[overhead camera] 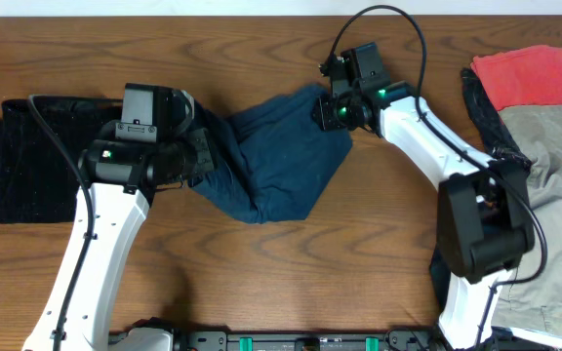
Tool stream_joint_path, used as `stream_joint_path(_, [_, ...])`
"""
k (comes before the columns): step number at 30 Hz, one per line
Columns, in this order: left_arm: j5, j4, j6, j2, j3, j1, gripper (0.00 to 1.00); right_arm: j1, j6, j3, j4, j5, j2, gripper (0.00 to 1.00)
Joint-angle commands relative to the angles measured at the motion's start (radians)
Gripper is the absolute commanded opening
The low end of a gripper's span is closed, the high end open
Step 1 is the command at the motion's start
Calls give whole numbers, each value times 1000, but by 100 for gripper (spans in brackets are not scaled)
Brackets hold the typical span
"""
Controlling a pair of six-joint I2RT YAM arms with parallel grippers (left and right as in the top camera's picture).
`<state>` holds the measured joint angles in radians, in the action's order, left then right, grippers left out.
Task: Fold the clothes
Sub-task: 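Fold the right end of the jeans toward the left gripper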
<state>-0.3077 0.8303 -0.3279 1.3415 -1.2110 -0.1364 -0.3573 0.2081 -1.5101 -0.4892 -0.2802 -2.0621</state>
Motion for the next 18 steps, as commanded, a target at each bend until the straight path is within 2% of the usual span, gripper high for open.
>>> stream_joint_path(1, [2, -29, 9, 7, -19, -17, 6, 3, 0, 2, -12, 53, -74, 28])
stream_joint_path(8, [3, -145, 9, 53, -18, -107, 6, -23, 28, 2, -97, 46, -130, 27])
stream_joint_path(13, [3, -219, 9, 135, -18, -166, 6, -108, 39, 2, -186, 44, -133, 34])
stream_joint_path(18, [2, -285, 9, 221, -18, -230, 6, -193, 166, 2, -241, 44, -133, 35])
